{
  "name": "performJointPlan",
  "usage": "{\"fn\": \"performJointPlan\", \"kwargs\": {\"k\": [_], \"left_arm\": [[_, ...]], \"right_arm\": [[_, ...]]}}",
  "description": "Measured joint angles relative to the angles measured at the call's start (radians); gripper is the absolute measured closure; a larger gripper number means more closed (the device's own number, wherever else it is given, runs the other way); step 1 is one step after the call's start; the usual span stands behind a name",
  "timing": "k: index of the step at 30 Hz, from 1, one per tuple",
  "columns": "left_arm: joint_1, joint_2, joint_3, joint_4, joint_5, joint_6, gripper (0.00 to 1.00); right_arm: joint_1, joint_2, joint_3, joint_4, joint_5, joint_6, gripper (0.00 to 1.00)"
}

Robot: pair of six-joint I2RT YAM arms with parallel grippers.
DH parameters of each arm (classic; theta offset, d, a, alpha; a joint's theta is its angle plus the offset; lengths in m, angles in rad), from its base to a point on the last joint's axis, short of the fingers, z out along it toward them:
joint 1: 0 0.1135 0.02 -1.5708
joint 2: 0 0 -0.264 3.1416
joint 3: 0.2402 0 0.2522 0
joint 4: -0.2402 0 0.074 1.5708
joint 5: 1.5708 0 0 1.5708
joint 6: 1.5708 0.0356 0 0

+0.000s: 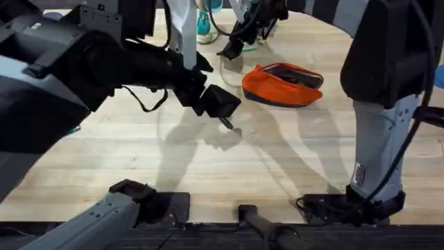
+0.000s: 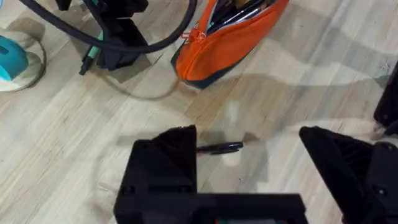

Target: Unzip the bag, pick up the pens from the table one at a time and place them inside, then zip the bag closed.

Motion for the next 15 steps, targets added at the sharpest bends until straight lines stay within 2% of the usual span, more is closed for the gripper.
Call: {"fn": "performJointPlan", "kwargs": {"k": [15], "left_arm": [[0.000,0.000,0.000,0.000,0.000,0.000,0.006]], "right_arm": [[0.005,0.001,0.001,0.010,0.001,-0.010,0.004]]}}
